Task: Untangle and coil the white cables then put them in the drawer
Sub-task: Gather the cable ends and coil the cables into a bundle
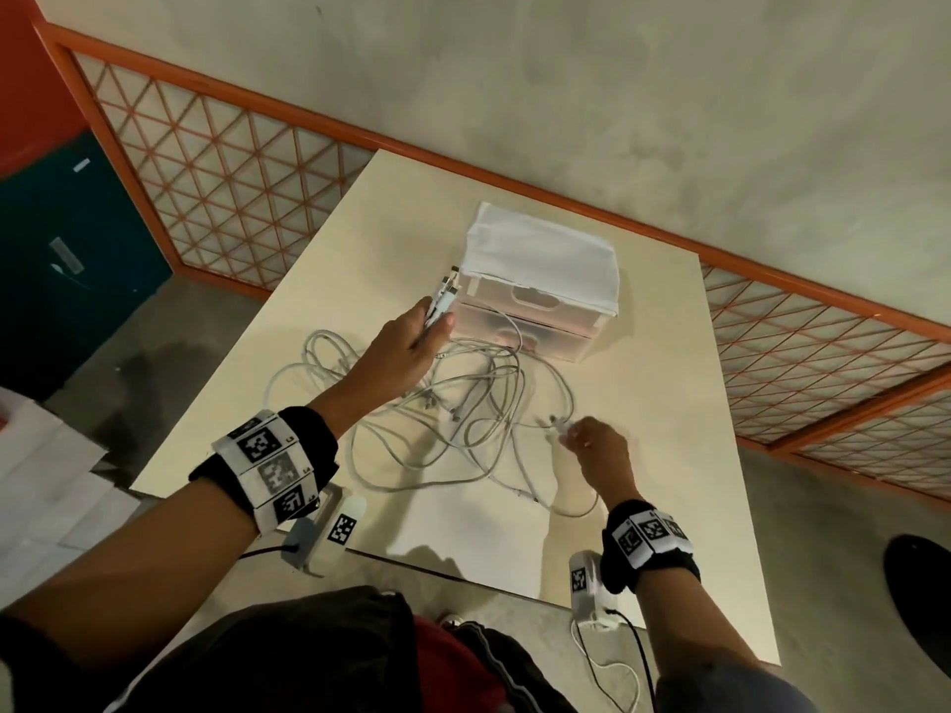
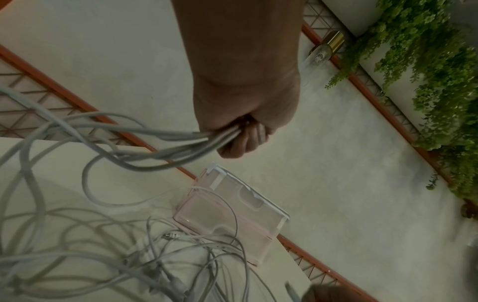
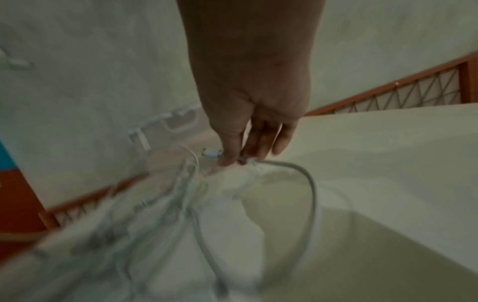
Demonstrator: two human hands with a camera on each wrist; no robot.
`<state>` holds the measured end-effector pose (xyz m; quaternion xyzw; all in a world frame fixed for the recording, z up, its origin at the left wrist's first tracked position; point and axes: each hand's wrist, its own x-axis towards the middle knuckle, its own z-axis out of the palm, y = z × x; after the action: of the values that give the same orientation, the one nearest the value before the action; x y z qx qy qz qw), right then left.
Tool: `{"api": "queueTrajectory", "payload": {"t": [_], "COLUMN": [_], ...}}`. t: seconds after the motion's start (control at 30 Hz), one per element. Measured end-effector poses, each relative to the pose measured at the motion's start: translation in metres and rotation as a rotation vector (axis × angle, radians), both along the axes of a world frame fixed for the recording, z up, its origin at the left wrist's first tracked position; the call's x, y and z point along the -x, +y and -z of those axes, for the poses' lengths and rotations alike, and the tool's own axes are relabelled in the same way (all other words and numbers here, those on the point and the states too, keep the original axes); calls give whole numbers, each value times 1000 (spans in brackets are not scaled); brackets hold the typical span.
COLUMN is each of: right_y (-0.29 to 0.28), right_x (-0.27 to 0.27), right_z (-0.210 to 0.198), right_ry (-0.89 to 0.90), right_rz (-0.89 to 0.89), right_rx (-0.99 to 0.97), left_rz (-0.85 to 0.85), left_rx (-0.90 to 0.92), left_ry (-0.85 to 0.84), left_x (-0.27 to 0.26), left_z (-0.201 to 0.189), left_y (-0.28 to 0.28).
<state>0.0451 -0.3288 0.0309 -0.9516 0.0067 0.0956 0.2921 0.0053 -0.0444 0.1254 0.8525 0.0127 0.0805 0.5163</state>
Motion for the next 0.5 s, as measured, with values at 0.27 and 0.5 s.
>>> {"api": "queueTrajectory", "payload": {"t": [0.27, 0.5], "right_y": [81, 119], "right_x": [-10, -5], "right_z": [-103, -132], "right_ry": [-168, -176], "right_rz": [-110, -105], "right_rx": [-596, -765], "left_rz": [161, 186], "left_rx": [486, 450], "left_ry": [174, 82], "left_x": [-4, -2], "left_z": [-6, 0], "left_y": [-23, -29]}}
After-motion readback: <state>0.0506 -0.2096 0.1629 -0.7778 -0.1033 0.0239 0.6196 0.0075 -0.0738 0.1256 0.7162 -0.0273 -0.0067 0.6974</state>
